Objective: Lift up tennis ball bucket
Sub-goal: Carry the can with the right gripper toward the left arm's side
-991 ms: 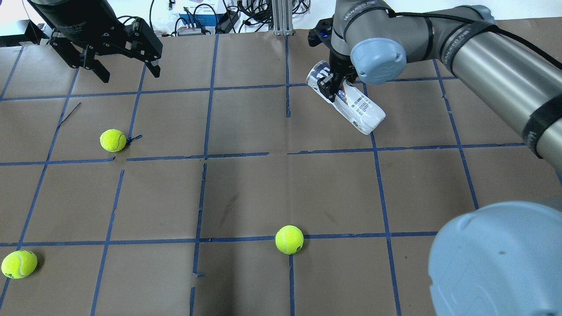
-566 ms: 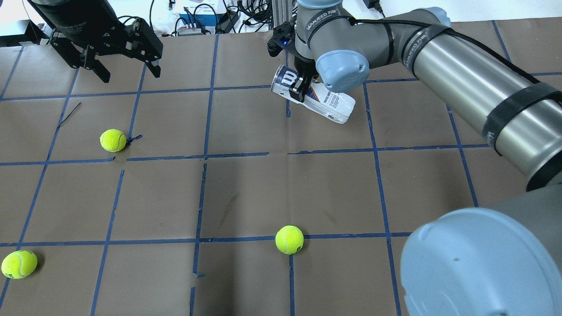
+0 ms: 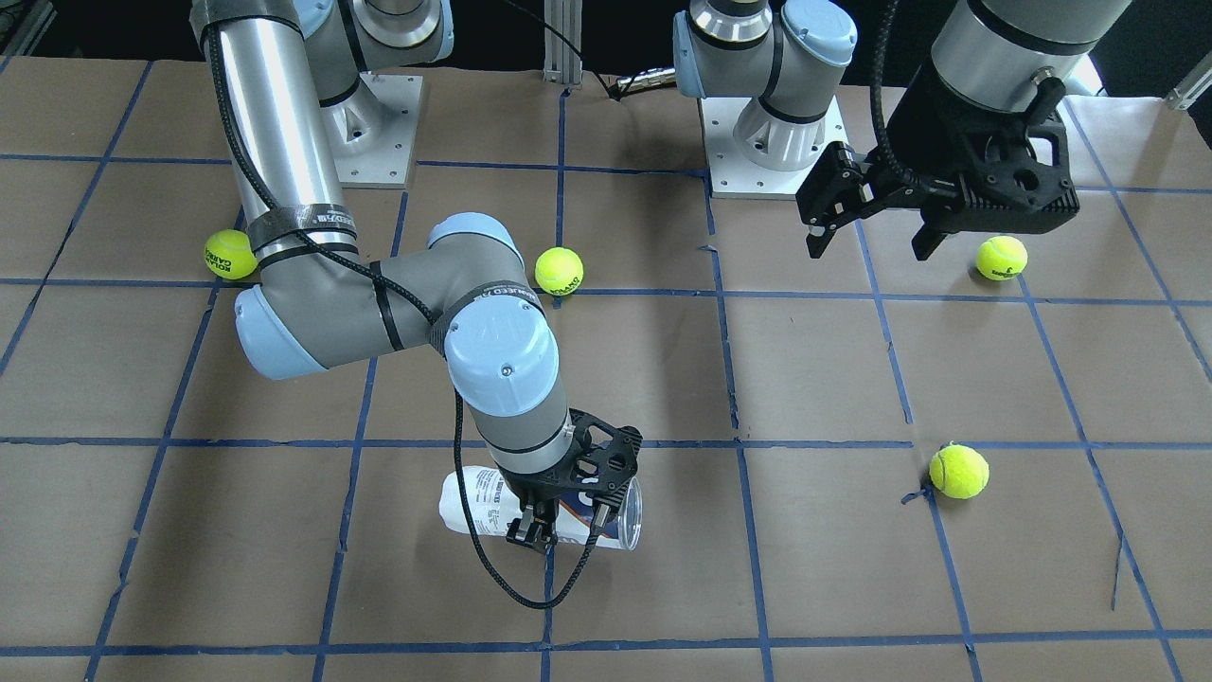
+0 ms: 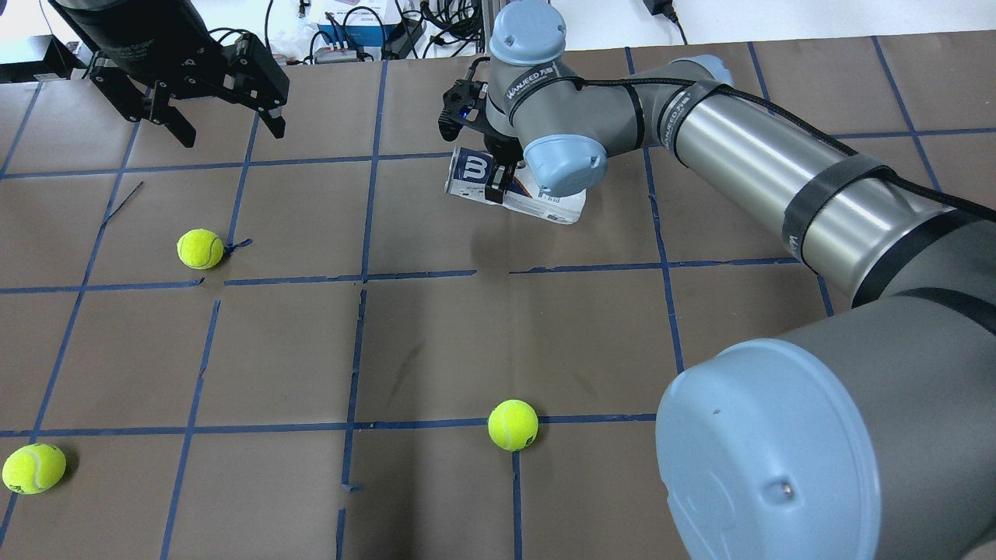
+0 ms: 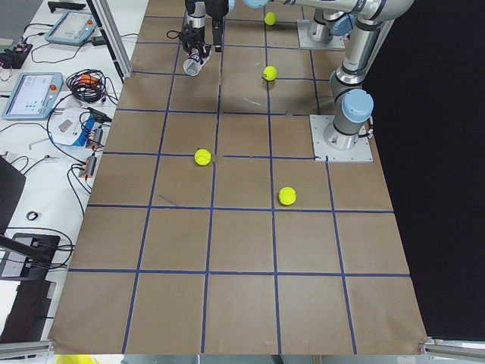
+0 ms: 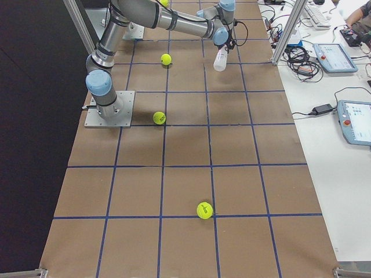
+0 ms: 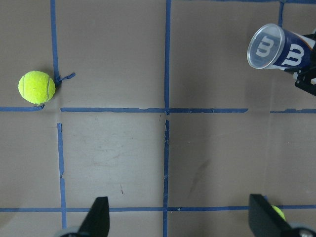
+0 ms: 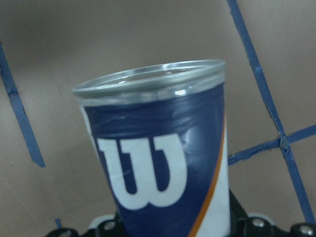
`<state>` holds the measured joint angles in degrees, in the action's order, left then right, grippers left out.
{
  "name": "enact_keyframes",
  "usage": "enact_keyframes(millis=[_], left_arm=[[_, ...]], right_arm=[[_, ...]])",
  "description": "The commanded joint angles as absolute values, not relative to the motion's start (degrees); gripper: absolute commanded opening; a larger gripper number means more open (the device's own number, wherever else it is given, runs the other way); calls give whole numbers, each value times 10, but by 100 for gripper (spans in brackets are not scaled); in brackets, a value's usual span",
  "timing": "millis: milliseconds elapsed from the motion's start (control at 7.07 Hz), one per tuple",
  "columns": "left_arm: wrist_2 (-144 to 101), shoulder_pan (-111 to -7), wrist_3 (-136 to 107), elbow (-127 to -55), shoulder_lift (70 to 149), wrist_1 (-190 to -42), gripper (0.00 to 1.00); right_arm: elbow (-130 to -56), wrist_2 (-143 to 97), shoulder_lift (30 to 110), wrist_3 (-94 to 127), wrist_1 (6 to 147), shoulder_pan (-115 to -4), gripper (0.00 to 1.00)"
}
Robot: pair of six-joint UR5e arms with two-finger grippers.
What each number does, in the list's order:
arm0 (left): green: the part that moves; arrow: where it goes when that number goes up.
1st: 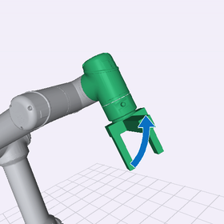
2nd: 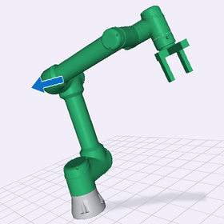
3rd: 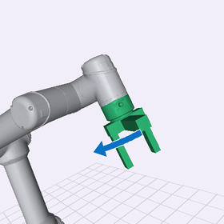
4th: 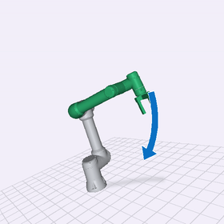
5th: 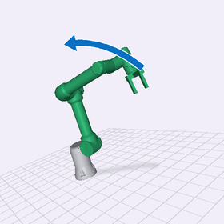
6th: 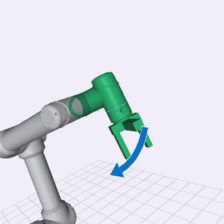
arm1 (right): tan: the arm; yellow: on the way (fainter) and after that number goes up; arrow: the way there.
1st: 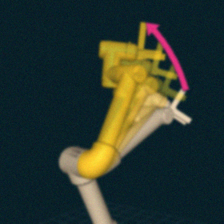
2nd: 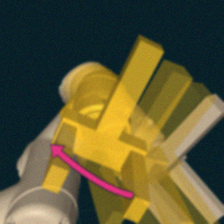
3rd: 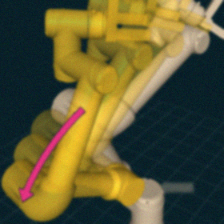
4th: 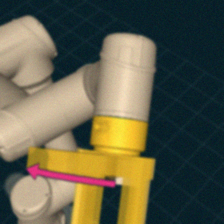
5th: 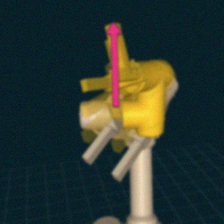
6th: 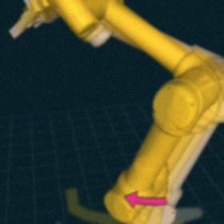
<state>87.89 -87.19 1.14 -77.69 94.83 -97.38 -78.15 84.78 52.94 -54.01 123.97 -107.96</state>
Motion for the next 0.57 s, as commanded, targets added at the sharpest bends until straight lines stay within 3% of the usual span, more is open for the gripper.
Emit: enact_keyframes(millis=[0, 142, 283, 425], left_arm=[[879, -872, 11, -778, 948, -974, 100], [879, -872, 11, -778, 948, -974, 100], [879, -872, 11, -779, 948, -969, 100], [878, -872, 11, -780, 948, -962, 100]], right_arm=[[-782, 849, 519, -561, 1244, -1082, 67], [-782, 852, 511, -559, 1245, -1082, 74], [-782, 846, 509, -556, 1246, -1082, 91], [-783, 846, 509, -556, 1250, -1082, 100]])
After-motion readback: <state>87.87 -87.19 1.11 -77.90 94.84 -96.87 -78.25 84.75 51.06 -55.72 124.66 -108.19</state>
